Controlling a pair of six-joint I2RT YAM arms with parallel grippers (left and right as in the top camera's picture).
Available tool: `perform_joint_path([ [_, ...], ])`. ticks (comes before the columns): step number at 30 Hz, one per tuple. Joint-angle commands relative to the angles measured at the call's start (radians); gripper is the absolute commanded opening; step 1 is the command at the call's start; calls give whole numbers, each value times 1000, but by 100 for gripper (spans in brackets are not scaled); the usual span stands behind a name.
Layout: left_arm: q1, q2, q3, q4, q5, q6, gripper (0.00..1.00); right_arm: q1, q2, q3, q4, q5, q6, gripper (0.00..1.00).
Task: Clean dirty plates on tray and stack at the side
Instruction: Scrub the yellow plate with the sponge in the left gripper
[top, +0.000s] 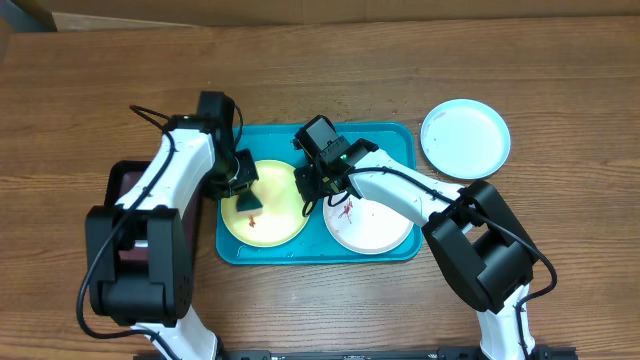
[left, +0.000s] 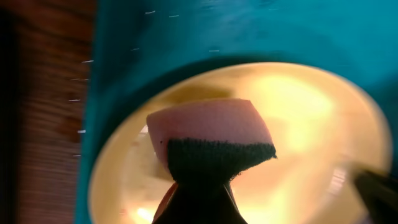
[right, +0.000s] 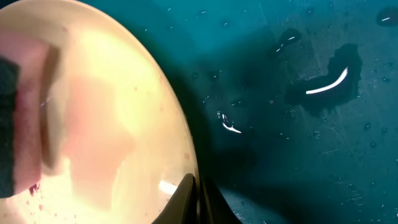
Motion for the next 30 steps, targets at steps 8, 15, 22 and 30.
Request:
perform_joint_path([
  [8,-66,13,-51,40,279,31,4,-13,-3,28,5,20,-6,5],
  [15,-83,43,-95,41,138,30,4,-13,-3,28,3,21,-7,5],
  [22,-83,43,-163,71,-123,26,4,-13,-3,28,3,21,-7,5],
  [30,-83,43,-215,52,-531,-98,4,-13,-3,28,-2,21,-7,5],
])
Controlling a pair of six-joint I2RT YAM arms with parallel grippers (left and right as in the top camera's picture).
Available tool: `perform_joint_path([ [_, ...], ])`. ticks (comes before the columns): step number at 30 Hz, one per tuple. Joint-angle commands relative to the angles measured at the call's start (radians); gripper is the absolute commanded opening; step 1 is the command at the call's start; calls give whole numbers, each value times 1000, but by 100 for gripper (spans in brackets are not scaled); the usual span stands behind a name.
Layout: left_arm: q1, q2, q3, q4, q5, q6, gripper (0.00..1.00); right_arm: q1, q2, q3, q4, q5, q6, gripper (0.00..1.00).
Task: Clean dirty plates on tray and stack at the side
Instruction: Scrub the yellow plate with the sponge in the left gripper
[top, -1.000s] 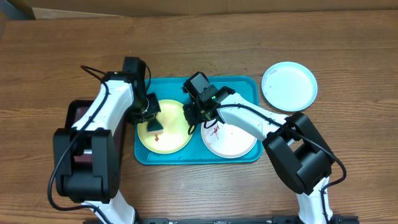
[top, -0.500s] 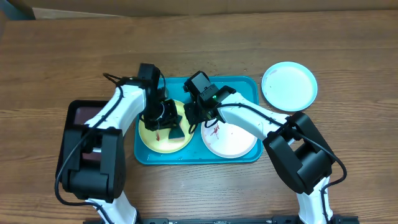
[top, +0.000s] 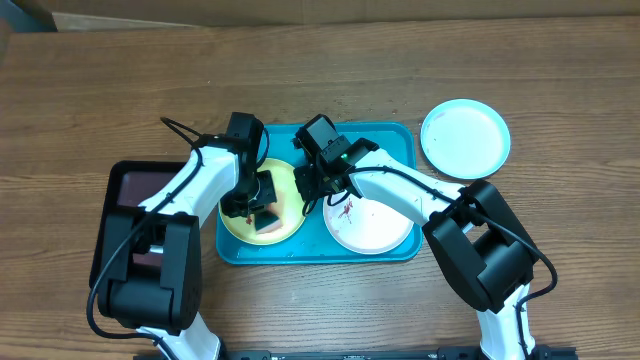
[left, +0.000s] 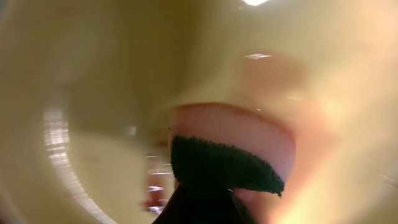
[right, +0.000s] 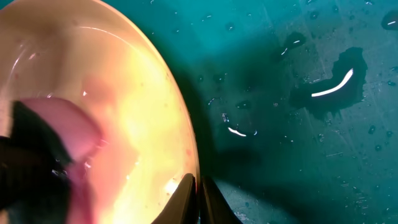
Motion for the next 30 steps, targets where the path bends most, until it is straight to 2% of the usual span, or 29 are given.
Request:
perform_joint_path([
  [1,27,55,-58,-29,-439,-63,4,-9,-3,26,-6,37,-9,5],
  [7,27,55,7,-104,-578,-146,4,-9,-3,26,-5,37,-11,5],
  [12,27,55,131,-176,-534,-163,4,-9,-3,26,-5,37,-11,5],
  [15,27,55,216,-207,-405,-135,4,-9,-3,26,-5,37,-10,5],
  [20,27,55,288,-153,37,82,4,-9,-3,26,-4,37,-11,5],
  [23,27,55,279,-114,213,127,4,-9,-3,26,-2,37,-10,5],
  [26,25,56,253,-93,279,127,4,-9,-3,26,3,36,-10,5],
  [30,25,61,188,-57,286,125,4,-9,-3,26,4,36,-10,5],
])
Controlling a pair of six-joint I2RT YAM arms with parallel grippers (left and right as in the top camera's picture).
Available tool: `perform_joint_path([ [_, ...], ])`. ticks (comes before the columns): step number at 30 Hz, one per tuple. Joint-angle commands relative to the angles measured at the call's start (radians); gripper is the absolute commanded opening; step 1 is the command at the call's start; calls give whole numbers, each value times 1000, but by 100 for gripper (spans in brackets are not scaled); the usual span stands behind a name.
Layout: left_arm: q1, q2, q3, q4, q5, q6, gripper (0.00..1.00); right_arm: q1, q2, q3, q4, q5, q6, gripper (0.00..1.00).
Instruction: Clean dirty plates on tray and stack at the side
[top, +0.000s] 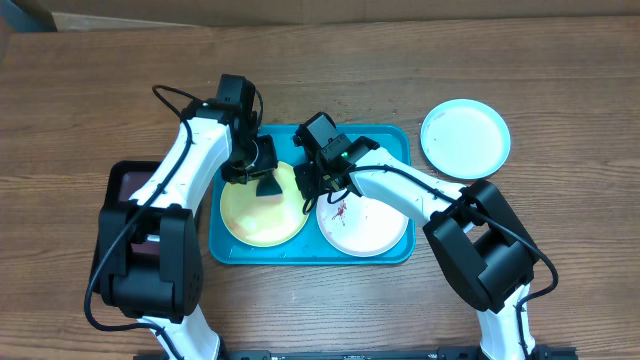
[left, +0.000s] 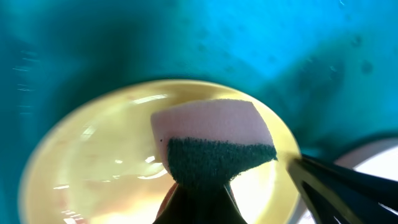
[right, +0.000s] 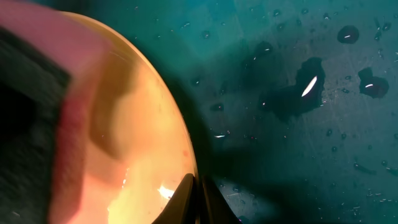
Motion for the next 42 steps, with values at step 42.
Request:
perform_joint_path([
  [42,207,-291,190,-416,-512,-375,4,18,-84,68,-30,89,-13,4],
])
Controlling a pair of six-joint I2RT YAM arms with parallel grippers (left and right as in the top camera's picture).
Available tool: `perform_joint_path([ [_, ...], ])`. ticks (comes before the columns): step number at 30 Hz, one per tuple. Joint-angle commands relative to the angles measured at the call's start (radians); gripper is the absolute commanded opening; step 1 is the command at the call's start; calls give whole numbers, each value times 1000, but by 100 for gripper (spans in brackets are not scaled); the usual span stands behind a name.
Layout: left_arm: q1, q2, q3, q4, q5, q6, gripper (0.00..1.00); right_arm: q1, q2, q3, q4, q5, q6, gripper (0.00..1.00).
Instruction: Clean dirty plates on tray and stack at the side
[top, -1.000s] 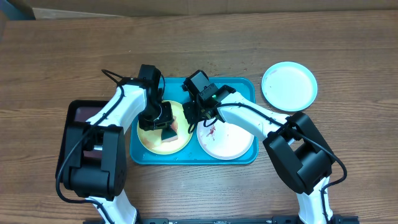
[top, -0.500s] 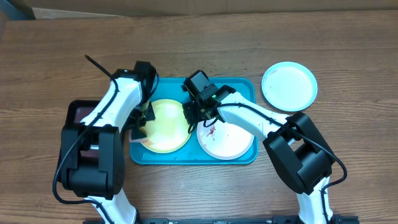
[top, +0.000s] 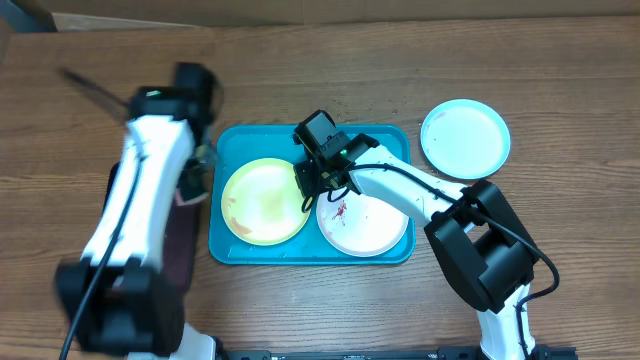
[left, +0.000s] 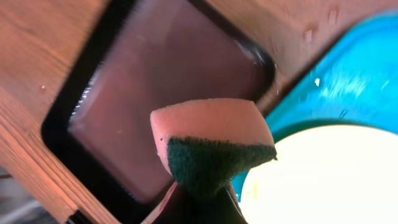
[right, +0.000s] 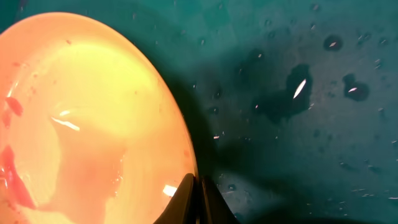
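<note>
A yellow plate (top: 265, 202) lies in the left half of the teal tray (top: 390, 140). It is wet, and red smears show near its far side in the right wrist view (right: 87, 118). My right gripper (top: 311, 186) is shut on the plate's right rim (right: 198, 186). A white plate (top: 365, 225) with red stains lies beside it in the tray. My left gripper (left: 198, 194) is shut on a pink sponge (left: 211, 140) with a green scrub face, held left of the tray over the black tray (left: 168, 93).
A clean pale plate (top: 465, 138) sits on the wooden table (top: 300, 80) right of the teal tray. The black tray (top: 120, 200) of dark liquid lies left of the teal tray, partly under my blurred left arm.
My left gripper has carried the sponge from the yellow plate's far part leftward off the teal tray, and it is now over the black tray. My right gripper still pinches the plate's rim.
The sponge was over the yellow plate's left side, then pressed on its middle, then at its far edge, with my right gripper pinching the rim throughout. The teal tray shifted slightly left. Now the sponge is off the plate, over the black tray.
</note>
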Motion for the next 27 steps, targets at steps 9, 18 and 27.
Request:
perform_joint_path([
  [9,366,-142,5,-21,385,121,4,149,-232,40,31,626,-219,4],
  [18,491,-142,-191,131,513,127,4,317,-263,40,171,1170,-662,4],
  [27,498,-142,-230,141,523,138,4,418,-263,40,416,1353,-1056,4],
])
